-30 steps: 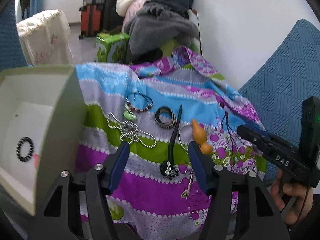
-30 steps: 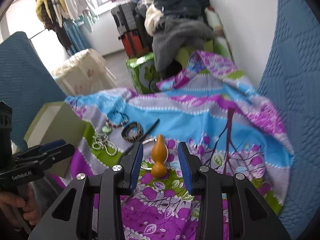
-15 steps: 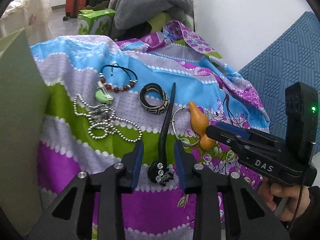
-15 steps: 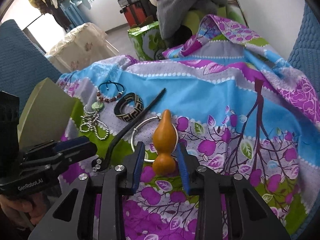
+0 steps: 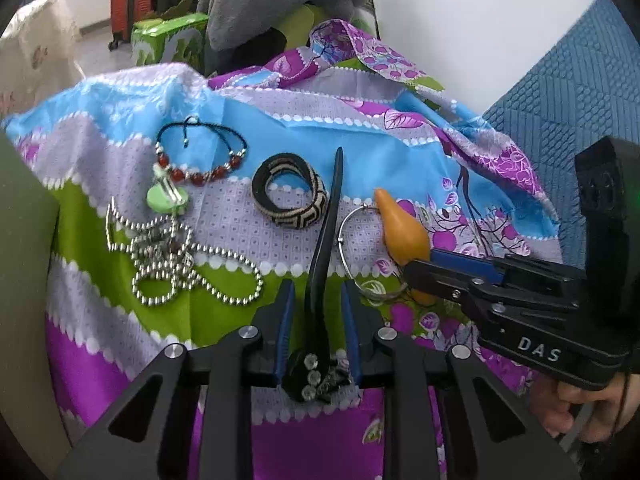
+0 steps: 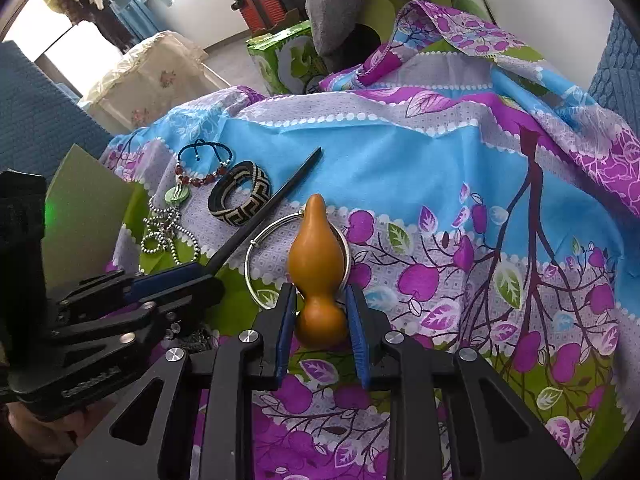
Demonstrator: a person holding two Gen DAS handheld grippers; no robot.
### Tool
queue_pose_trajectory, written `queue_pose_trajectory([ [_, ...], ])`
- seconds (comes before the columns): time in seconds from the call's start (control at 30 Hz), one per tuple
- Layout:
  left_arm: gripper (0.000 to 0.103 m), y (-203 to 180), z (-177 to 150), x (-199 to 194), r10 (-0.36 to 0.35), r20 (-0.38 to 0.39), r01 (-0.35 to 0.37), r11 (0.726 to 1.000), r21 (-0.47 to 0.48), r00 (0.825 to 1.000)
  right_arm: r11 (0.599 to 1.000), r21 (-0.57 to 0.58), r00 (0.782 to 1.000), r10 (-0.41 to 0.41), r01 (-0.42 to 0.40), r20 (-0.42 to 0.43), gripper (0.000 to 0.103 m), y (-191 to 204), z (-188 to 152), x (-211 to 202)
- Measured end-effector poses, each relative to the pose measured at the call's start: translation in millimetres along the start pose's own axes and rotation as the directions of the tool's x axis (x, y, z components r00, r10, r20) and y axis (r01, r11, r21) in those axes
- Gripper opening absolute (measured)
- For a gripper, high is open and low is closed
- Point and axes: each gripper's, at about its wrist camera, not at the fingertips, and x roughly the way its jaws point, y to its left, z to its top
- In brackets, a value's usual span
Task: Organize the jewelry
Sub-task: 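Grasp the orange gourd ornament with the right tool while the left tool grasps the black studded hairpin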
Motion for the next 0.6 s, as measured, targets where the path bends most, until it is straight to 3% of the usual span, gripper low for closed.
queue_pose_trajectory([
  [0.1,0.01,-4.8,0.8,4.1,0.023,-0.001,-0.023,0.999,0.033,1.0,1.0,0.0,1.0,0.001,-0.001,0.001,0.023,0.0,-1.5,-2.4],
  [0.23,0.009,-9.2,0.0,4.6,0.042,0.006,-0.042,0.998,0.05,0.999,1.0,-0.009,1.0,-0.006,0.006,0.015,0.023,2.5,-2.8,-8.3],
  [0.6,0.009,-10.1,-5.2,-29.9,0.01,0.073,-0.009,1.0,-0.003,0.997,0.999,-0.018,0.994,-0.049,0.051,0.095,0.022,14.6,-8.6,-37.6],
])
